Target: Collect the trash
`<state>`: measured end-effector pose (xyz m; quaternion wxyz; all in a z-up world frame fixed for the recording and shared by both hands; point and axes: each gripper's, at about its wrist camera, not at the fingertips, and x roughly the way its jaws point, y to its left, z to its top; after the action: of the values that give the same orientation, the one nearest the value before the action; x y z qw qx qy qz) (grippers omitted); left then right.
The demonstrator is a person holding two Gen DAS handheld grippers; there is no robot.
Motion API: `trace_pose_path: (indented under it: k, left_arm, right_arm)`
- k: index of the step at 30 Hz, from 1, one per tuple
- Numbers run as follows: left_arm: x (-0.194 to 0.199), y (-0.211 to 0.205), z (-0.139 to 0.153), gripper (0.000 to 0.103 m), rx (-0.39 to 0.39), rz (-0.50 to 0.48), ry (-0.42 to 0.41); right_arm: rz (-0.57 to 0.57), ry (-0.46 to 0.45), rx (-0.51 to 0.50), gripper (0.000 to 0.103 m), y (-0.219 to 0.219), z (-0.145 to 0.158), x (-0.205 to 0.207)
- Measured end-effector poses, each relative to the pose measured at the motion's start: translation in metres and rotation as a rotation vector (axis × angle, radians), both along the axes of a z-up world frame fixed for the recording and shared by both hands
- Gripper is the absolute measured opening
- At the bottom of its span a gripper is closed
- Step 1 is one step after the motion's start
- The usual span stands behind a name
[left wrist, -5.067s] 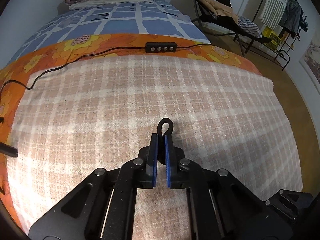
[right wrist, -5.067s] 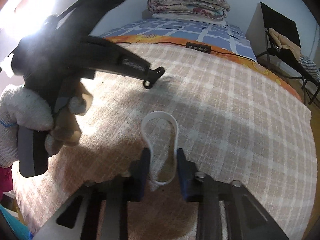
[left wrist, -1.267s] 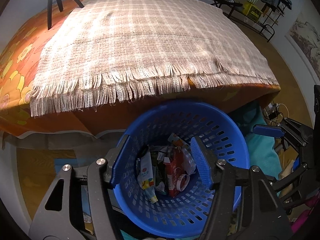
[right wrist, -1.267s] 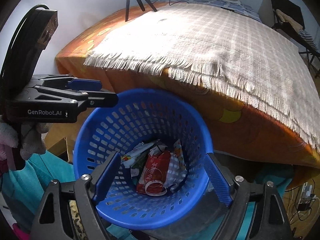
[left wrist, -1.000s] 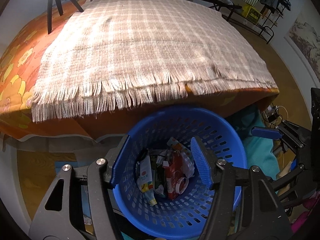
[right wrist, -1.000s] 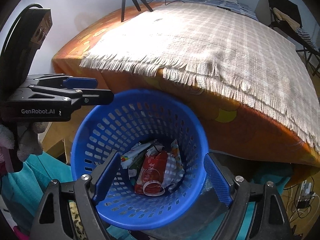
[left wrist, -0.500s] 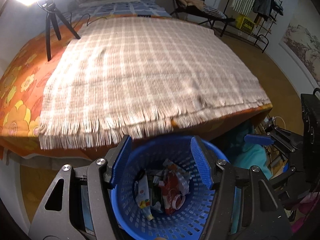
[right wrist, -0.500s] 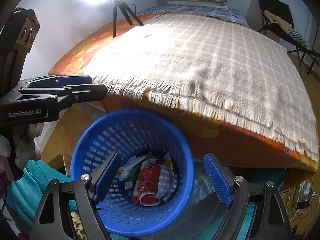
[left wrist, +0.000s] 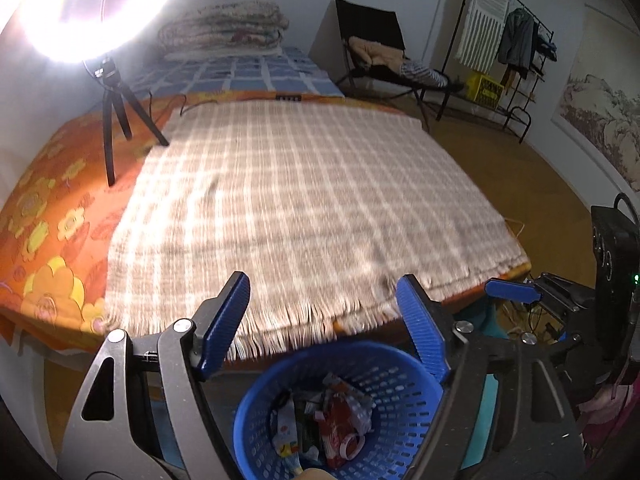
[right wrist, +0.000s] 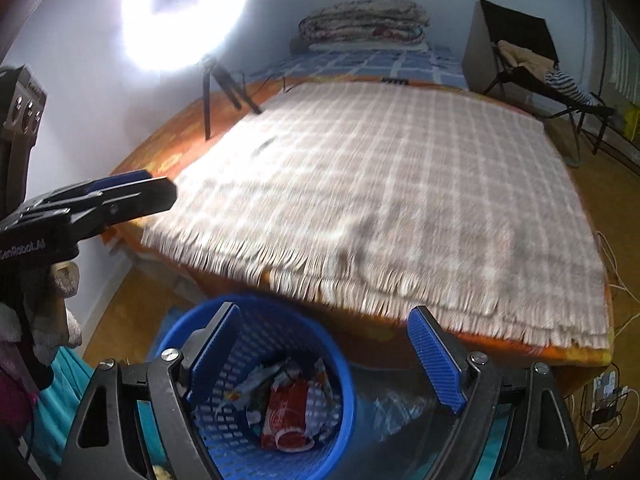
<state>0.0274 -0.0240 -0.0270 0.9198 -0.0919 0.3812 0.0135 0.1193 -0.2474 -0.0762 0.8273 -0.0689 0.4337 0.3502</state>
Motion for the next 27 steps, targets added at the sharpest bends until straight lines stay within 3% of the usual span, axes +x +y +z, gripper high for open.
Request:
trace_pose_path:
  k: [3, 7, 22, 27]
  left_arm:
    - [0.002, 0.001, 0.006, 0.082, -0.003, 0.004, -0.016]
    - [0.003, 0.0, 0.011, 0.083, 0.004, 0.002, -0.029]
    - [0.002, 0.004, 0.016, 0.084, 0.032, 0.028, -0.029]
    - [0.0, 0.005, 0.017, 0.094, 0.039, 0.036, -0.041]
  right_arm:
    - [-0.033, -0.01, 0.022, 0.089, -0.002, 0.007, 0.006]
    - [-0.074, -0.033, 0.054, 0.103, -0.006, 0.017, 0.01]
    - [-0.126, -0.13, 0.054, 0.103, -0.007, 0.05, 0.014]
    - [-0.132, -0.168, 0.04, 0.103, -0.005, 0.056, 0.012]
